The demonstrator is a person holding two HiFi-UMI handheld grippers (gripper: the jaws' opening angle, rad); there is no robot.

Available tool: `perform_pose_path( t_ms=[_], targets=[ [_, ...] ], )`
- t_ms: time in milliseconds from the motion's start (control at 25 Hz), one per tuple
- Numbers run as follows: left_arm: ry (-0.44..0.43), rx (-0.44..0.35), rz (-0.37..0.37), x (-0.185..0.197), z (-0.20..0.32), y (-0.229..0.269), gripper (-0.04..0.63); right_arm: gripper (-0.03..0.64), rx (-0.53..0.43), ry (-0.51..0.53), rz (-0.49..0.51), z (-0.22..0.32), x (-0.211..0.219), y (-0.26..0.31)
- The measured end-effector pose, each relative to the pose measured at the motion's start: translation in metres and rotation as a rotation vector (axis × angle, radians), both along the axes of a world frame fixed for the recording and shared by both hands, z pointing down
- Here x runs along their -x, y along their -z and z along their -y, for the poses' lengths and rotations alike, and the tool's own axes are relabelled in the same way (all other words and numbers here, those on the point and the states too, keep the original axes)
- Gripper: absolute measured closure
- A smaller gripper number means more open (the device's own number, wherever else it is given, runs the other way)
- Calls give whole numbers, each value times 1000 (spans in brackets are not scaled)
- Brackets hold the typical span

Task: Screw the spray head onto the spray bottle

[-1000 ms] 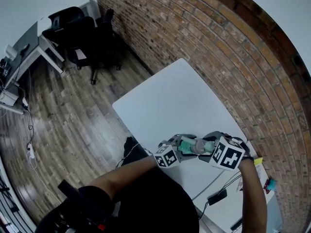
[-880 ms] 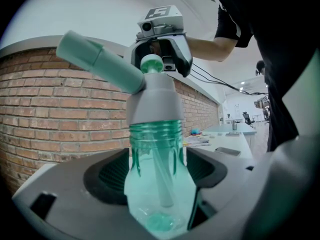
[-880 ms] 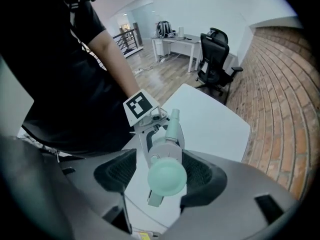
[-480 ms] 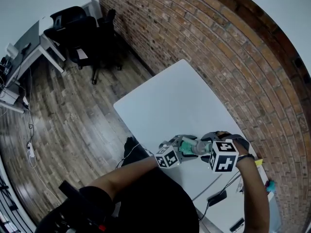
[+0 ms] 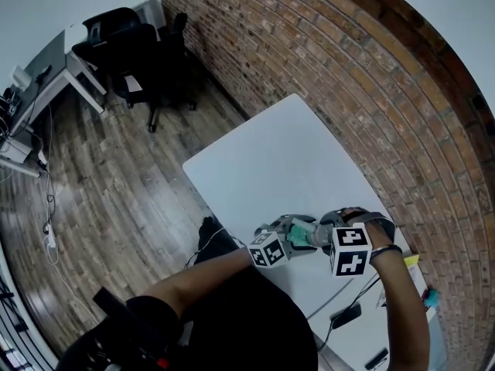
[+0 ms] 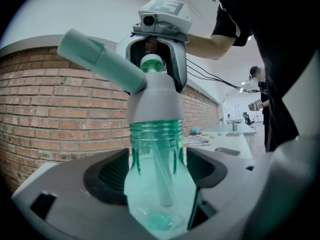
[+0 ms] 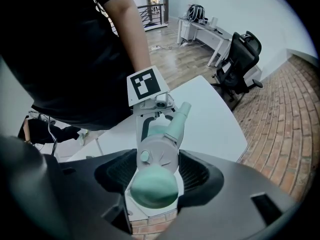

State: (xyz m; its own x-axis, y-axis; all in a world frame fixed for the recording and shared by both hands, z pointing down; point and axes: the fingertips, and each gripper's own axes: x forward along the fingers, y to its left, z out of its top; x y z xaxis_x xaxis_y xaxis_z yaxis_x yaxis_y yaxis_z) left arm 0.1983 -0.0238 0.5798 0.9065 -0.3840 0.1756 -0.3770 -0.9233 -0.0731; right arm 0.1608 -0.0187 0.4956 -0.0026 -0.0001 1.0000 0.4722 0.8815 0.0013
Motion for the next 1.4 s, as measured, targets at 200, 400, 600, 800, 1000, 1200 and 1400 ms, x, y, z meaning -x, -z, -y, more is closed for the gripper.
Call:
perform_pose_path(
  t_ms=[200,400,600,800,1000,1200,1400],
  targets=[
    [1,1,1,0,0,0,244,353,45,-20,-7,-3,-1,-2],
    [3,1,-2,0,0,1,242,353,104,-83,18,-9,1,-4],
    [3,4,-4,0,-1,0,242,351,104,-112,21,-9,1,-5],
    [3,3,-4,-1,0,0,242,351,119,-153,36,-8,2,-6],
    [8,0,-8,0,0,0,242,351,122,-179,40,-7,3,-6],
    [7,1,-7,0,0,-1,242,351,125,-234,33,-6,2,-6],
    [8,3,-9,0,1,-1,242,351,127,-306,42,-4,3,-6]
  ],
)
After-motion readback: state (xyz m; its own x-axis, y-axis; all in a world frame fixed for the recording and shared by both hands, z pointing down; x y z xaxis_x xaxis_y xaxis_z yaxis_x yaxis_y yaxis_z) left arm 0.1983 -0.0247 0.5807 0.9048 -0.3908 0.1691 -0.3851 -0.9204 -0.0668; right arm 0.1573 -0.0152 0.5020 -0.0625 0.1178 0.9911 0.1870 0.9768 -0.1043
